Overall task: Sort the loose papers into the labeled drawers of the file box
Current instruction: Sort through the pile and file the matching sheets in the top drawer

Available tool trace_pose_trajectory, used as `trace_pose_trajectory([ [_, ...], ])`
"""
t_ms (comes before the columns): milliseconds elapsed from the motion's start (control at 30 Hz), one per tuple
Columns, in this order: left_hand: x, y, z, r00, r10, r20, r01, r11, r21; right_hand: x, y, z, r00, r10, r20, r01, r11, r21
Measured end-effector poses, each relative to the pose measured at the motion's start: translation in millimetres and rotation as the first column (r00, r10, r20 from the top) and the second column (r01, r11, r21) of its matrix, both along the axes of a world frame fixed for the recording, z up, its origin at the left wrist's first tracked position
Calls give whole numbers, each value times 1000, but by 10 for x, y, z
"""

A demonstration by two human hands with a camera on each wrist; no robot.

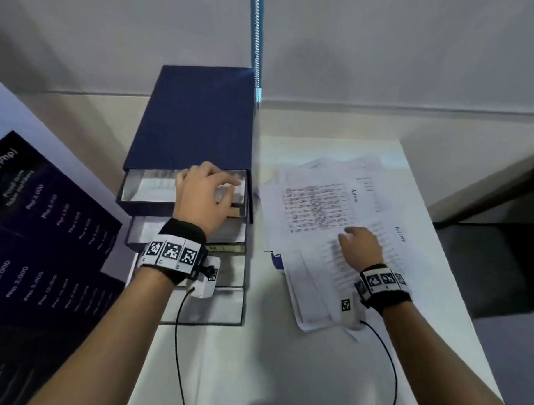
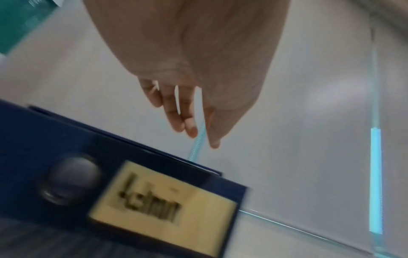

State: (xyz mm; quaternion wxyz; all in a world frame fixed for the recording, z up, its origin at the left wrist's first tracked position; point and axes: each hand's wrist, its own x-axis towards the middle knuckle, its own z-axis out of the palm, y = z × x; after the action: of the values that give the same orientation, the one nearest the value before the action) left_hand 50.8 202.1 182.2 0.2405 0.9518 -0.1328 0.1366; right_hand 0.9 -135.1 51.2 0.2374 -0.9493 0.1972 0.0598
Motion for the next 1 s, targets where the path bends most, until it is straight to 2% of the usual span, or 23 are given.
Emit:
trace_pose_trajectory([
  [33, -25, -197, -52, 997, -76, 1, 76, 996, -56, -115, -215, -210, 980, -43, -196, 30, 997, -69],
  [67, -46, -398, -127, 987, -158, -18, 156, 984, -91, -253, -366, -397, 943, -60, -327, 28, 994, -103],
  [133, -87, -788, -386, 947, -291, -135, 279, 955, -99, -560, -501, -682, 892, 0, -453, -47, 995, -92],
  [233, -152, -1290, -840, 833, -363, -417, 386, 922, -31, -997, -463, -830, 885, 218, -411, -289, 950, -121],
  [300, -211, -1579, -1106, 746, -309, -590, 402, 915, 29, -1173, -478, -783, 873, 332, -357, -379, 923, -70],
  [367, -267, -1811, -1373, 666, -222, -712, 380, 922, 68, -1271, -567, -697, 876, 387, -289, -393, 919, 38],
  [400, -294, -1906, -1500, 637, -184, -748, 365, 927, 83, -1306, -640, -691, 908, 358, -219, -347, 934, 86],
  [433, -316, -1984, -1635, 624, -142, -768, 349, 931, 112, -1327, -715, -671, 956, 257, -140, -243, 963, 113],
  [467, -349, -2050, -1742, 621, -103, -777, 339, 929, 148, -1338, -800, -657, 992, 92, -85, -80, 988, 129],
  [533, -421, -2193, -1876, 628, -57, -776, 304, 936, 177, -1354, -964, -621, 966, -238, -104, 253, 953, 168],
  [600, -520, -2329, -1853, 625, -57, -778, 237, 964, 120, -1346, -1063, -630, 904, -372, -210, 416, 879, 235],
  [700, -619, -2499, -1870, 617, -54, -785, 121, 992, 27, -1316, -1096, -676, 882, -381, -276, 459, 828, 322],
  [833, -663, -2568, -1843, 606, -97, -790, 31, 995, -98, -1299, -1154, -690, 856, -443, -266, 517, 741, 429],
  [1000, -640, -2427, -1720, 665, -156, -730, -119, 943, -311, -1303, -1400, -747, 824, -526, -210, 552, 661, 509],
])
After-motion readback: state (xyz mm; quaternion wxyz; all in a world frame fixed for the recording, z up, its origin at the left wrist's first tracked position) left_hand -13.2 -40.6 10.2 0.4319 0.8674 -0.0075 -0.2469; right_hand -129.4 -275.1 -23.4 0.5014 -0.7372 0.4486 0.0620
